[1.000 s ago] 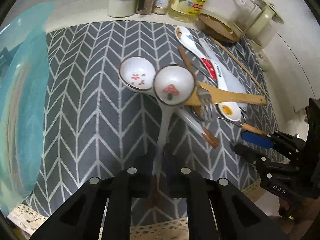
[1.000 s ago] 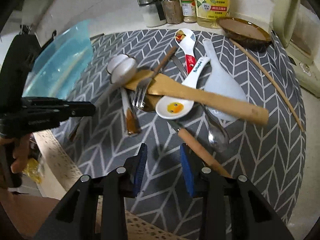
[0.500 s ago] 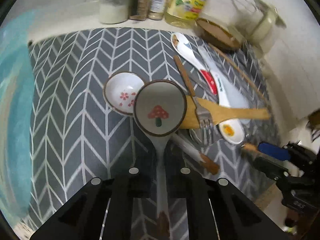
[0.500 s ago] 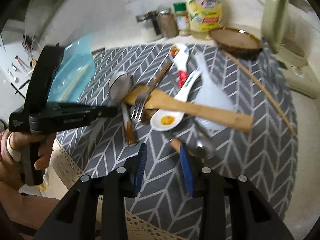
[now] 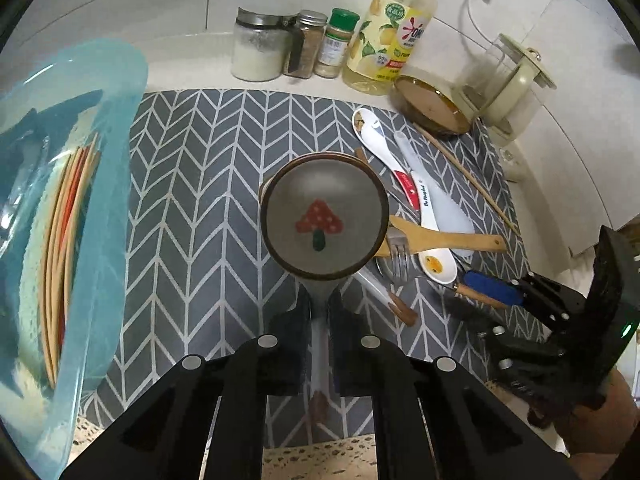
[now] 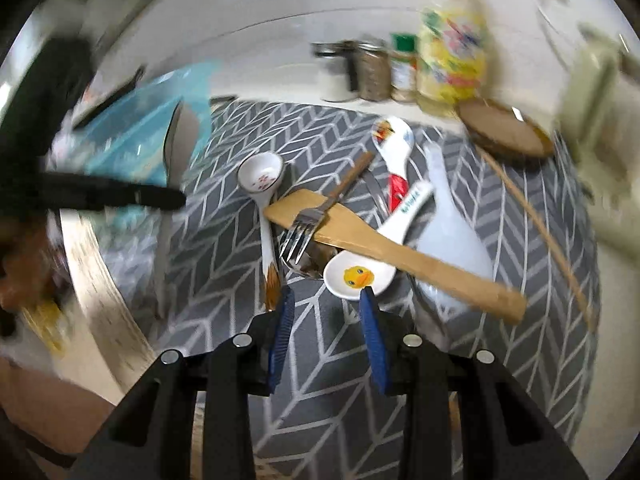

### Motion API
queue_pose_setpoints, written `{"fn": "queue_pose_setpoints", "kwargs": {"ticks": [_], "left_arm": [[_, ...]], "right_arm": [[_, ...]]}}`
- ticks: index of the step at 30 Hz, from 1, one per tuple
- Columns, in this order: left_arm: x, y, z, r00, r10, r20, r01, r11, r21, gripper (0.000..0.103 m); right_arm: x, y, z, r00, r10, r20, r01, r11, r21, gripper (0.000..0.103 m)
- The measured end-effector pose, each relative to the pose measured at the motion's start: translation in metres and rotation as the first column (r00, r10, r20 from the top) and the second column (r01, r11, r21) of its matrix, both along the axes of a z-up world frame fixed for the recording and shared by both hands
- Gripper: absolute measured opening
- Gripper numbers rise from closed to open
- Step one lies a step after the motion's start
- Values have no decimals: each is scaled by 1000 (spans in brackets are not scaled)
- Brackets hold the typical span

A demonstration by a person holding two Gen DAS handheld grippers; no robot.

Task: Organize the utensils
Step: 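Grasp the mushroom-print white spoon with the left tool while the right tool grasps a white spoon, then carry both white spoons into the blue basin and open both tools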

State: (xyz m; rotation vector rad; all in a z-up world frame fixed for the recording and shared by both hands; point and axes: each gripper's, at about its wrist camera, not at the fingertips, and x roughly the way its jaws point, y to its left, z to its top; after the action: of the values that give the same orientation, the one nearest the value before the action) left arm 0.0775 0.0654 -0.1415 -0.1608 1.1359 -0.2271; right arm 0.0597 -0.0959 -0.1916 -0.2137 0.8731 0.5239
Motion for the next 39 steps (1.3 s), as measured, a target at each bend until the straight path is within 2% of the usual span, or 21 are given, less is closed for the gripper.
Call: {"fn": "queue_pose_setpoints", "kwargs": {"ticks": [3,5,8,9,13,14,16,17,18,20,24,28,32,36,39], "left_arm": [[-1,0,0,1000,-3,-8,3,1000,5,10],[-3,0,0,1000,-6,-11,6,1000,2,10],[-5,-1,3,1000,-8,-10,8,1000,-1,10],[-7,0,7,1000,-8,-2,8,1000,-7,10],[-11,1,21,1000,-8,25,8,1000,-20,10],[-11,2,25,999,-10,34,11,1000,-26,10],[-12,3,34,999,-12,46,14,999,-52,10],[-11,4,38,998,-13,53,17,998,-62,10],[-11,4,42,998,-13,63,17,998,-66,10],[-9,3,52,996,-19,86,24,998,-65,10],[-11,7,77,990,-36,134,48,995,-87,10],[-16,18,106,983,-40,178,61,991,-119,10],[-28,50,142,976,-21,215,53,988,-144,10],[-38,104,168,973,17,232,3,996,-86,10],[-37,143,161,979,46,199,-47,999,-2,10]], "right_arm": [[1,16,-11,991,88,98,-74,987,-144,33],[7,23,-20,985,112,135,-78,970,-230,19],[13,25,-23,986,90,142,-47,958,-283,8],[13,24,-18,988,75,134,-36,962,-272,7],[13,-2,14,997,-60,49,62,997,-53,5],[14,-18,27,994,-112,-6,112,991,76,5],[18,-38,39,982,-161,-100,182,948,263,5],[21,-53,44,969,-180,-169,232,896,379,5],[21,-60,48,963,-188,-194,256,865,431,5],[20,-67,55,956,-211,-202,285,827,485,5],[13,-72,76,955,-229,-190,297,776,557,5],[8,-58,103,970,-212,-116,240,783,574,5],[13,-33,124,984,-167,-59,169,789,591,5],[17,-3,143,994,-111,-11,95,790,606,5],[21,30,152,998,-54,19,31,788,615,5]]}}
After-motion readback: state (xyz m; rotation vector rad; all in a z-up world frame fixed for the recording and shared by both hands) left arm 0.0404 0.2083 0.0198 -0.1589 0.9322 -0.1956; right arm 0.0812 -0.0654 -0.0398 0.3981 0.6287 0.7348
